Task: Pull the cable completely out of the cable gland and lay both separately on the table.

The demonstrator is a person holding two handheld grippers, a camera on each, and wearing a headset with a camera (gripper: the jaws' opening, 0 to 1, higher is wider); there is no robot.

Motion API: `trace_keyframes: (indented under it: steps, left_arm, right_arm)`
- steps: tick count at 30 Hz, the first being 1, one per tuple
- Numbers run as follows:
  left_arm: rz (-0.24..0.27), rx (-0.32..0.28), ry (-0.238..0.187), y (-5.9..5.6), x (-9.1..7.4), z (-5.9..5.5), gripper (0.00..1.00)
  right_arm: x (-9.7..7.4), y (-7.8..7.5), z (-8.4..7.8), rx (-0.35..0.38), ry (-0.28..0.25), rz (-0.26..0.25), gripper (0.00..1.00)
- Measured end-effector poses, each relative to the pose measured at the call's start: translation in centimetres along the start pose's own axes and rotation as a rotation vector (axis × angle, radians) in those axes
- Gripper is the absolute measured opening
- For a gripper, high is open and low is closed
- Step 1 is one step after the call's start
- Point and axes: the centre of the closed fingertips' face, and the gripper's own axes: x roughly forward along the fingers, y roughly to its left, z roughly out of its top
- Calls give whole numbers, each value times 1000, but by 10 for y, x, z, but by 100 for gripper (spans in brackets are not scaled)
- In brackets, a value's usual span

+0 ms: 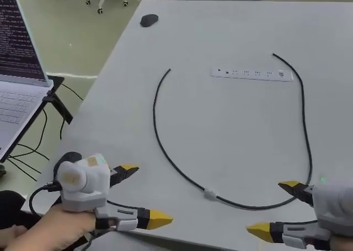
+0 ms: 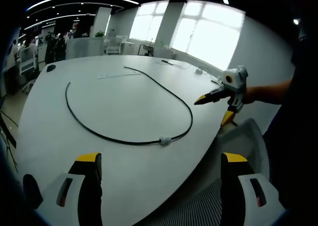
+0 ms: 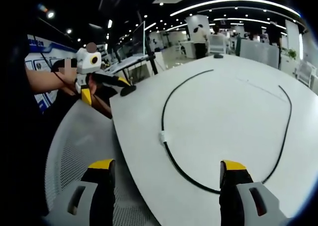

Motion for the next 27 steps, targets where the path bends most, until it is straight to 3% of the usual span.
trace_keyframes:
  steps: [5,13,27]
  left_arm:
    - [-4,20,39,2,4,-4,100]
    - [9,29,21,9,5,3,99]
    - [49,44,37,20,1,-9,96]
  right_arm:
    - [9,0,9,-13,7,7,86]
    - [28,0,14,-47,42,21,82]
    - [58,-8,10,-96,141,18,68]
